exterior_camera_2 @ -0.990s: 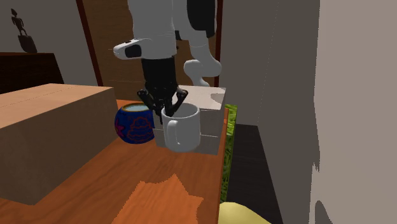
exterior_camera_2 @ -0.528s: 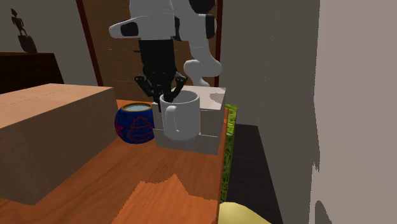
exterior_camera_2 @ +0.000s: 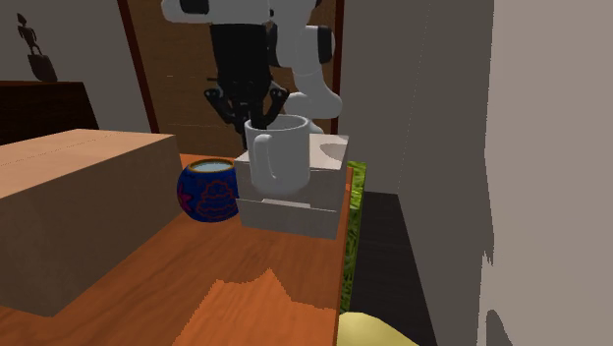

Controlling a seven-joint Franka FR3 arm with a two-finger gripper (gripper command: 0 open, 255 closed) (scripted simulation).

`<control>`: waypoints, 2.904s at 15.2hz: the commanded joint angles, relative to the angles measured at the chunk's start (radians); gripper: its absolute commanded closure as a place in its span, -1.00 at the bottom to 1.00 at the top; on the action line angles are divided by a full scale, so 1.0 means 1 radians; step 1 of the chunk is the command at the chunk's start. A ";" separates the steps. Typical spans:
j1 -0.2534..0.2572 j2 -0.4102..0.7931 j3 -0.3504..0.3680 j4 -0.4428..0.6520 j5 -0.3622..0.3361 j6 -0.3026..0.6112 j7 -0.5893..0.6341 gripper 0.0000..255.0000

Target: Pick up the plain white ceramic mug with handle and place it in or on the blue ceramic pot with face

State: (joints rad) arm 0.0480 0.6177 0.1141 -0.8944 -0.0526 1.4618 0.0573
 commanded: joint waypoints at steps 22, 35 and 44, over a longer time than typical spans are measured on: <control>-0.270 -0.361 -0.084 -0.421 0.042 0.062 -0.331 1.00; -0.319 -0.417 -0.112 -0.612 0.046 0.196 -0.406 1.00; -0.319 -0.420 -0.112 -0.732 0.046 0.313 -0.405 1.00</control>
State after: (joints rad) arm -0.2715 0.1990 0.0020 -1.6159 -0.0070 1.7650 -0.3488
